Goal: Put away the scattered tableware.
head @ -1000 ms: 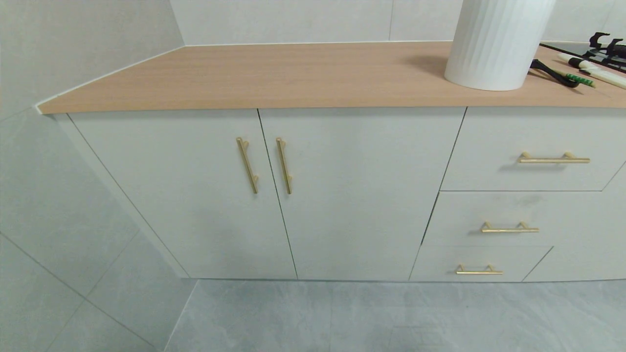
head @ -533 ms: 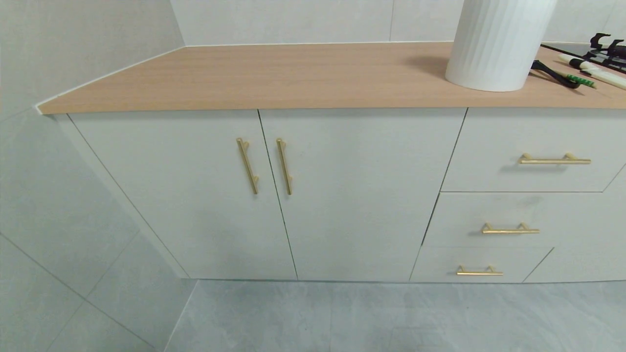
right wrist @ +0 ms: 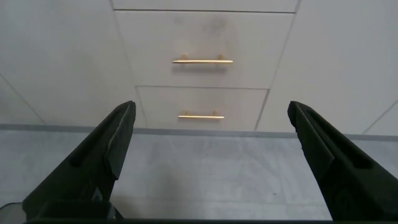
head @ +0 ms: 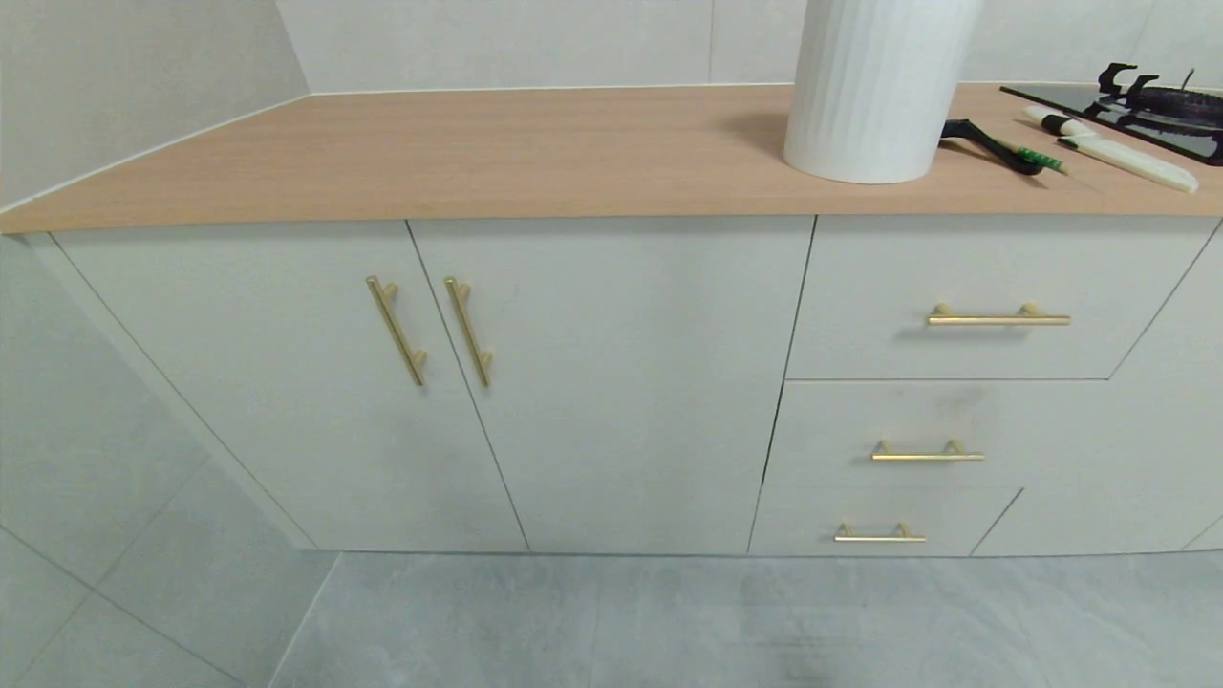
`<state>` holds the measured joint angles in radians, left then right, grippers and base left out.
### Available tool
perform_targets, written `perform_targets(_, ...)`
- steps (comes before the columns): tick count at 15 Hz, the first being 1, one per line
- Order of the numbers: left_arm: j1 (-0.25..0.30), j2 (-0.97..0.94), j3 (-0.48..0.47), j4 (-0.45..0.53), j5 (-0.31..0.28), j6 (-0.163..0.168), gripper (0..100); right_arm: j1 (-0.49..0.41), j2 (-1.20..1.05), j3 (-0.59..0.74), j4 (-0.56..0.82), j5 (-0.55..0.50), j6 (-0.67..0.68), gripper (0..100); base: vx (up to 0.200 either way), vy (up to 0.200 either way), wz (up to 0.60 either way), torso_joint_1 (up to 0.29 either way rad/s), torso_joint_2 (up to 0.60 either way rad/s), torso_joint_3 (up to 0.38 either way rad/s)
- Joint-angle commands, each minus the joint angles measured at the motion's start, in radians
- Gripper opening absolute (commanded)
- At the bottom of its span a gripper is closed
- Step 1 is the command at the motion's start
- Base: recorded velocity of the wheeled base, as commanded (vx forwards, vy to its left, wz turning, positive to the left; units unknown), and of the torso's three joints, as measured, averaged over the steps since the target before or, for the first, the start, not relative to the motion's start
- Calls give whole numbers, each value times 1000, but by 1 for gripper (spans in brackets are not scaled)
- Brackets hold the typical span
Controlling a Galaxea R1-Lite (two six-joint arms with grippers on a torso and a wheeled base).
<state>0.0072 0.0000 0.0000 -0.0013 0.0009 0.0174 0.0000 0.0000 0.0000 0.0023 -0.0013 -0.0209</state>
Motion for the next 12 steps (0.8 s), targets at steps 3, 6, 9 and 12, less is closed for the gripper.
perform_targets(3, 0, 2, 0, -2, 1, -7, 100, 0, 2, 0, -1, 0, 1, 100, 0, -200, 0, 4, -1, 7)
perform_targets(6, 0, 2, 0, -2, 1, -16, 100, 0, 2, 0, -1, 0, 1, 100, 0, 0, 0, 0, 0, 0)
perform_targets(9, 0, 2, 0, -2, 1, -16, 100, 0, 2, 0, -1, 0, 1, 100, 0, 0, 0, 0, 0, 0)
perform_targets(12, 0, 2, 0, 0, 1, -16, 100, 0, 2, 0, -1, -2, 2, 100, 0, 0, 0, 0, 0, 0)
